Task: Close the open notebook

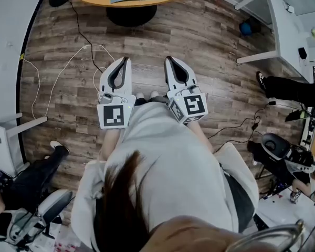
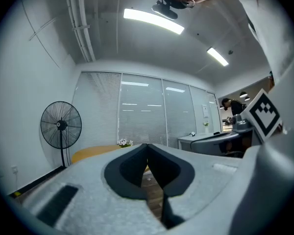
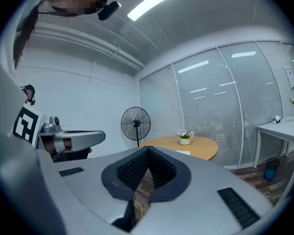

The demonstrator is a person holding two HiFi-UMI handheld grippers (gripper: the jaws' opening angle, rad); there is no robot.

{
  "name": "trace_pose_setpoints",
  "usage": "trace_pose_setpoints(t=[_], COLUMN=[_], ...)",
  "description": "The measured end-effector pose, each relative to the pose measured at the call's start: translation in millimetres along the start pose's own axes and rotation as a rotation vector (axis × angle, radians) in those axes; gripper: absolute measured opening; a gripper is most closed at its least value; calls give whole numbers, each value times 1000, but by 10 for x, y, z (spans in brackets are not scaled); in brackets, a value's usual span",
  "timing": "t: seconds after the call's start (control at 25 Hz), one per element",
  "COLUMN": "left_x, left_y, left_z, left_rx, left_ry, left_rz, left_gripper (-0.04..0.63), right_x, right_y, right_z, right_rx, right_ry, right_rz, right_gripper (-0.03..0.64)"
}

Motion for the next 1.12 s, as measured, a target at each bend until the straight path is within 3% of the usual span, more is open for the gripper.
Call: trace_pose_setpoints(t=[0.56,1.12], left_x=[67,832], left_y=[44,209], left_z=[63,212], left_rx=[-10,-30], left_ry=[31,-27], left_rz=[2,52], left_gripper=[11,11], right_x=[56,570], right_y=[13,16], right_z=[8,-649], right_rx=[23,34], right_ry=[-17,-18], right_rz=[-6,39], right_gripper=[3,3])
Point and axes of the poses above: the fingertips, and each gripper's own axes: x forward along the fingers, z to its left, y out of its underside, the point moved 7 cm from there along -x, backward along the fingers, and after that the axes turned 13 degrees about -y, right-handed, at the moved point
